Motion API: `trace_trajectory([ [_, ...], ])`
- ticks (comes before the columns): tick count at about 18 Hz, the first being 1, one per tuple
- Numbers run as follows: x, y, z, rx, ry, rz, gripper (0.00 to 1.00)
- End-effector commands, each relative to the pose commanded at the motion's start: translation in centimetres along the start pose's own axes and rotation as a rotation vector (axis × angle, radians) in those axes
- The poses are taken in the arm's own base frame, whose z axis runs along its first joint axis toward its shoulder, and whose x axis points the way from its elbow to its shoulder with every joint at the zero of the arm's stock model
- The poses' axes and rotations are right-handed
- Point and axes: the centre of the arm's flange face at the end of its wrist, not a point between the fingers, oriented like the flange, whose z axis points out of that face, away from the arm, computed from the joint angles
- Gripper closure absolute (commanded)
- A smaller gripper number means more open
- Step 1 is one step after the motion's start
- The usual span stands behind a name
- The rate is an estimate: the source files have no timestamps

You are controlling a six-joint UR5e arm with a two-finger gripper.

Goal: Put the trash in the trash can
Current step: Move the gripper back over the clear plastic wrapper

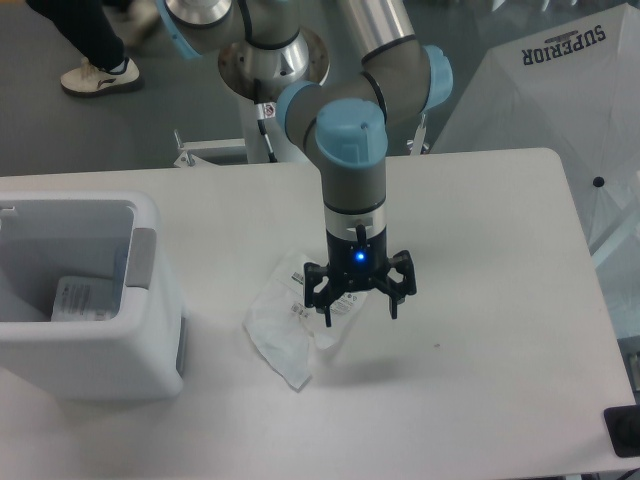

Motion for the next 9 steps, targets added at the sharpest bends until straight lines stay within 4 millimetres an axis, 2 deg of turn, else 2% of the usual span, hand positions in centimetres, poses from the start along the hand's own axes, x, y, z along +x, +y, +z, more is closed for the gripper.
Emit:
trace_trajectory([
  [3, 0.4, 0.5, 2.9, -0.04, 0.031, 0.102, 0.01],
  [6, 0.5, 0.9, 5.8, -0.084, 0.053, 0.118, 0.01],
  [9, 0.6, 1.1, 6.8, -0.095, 0.065, 0.12, 0.01],
])
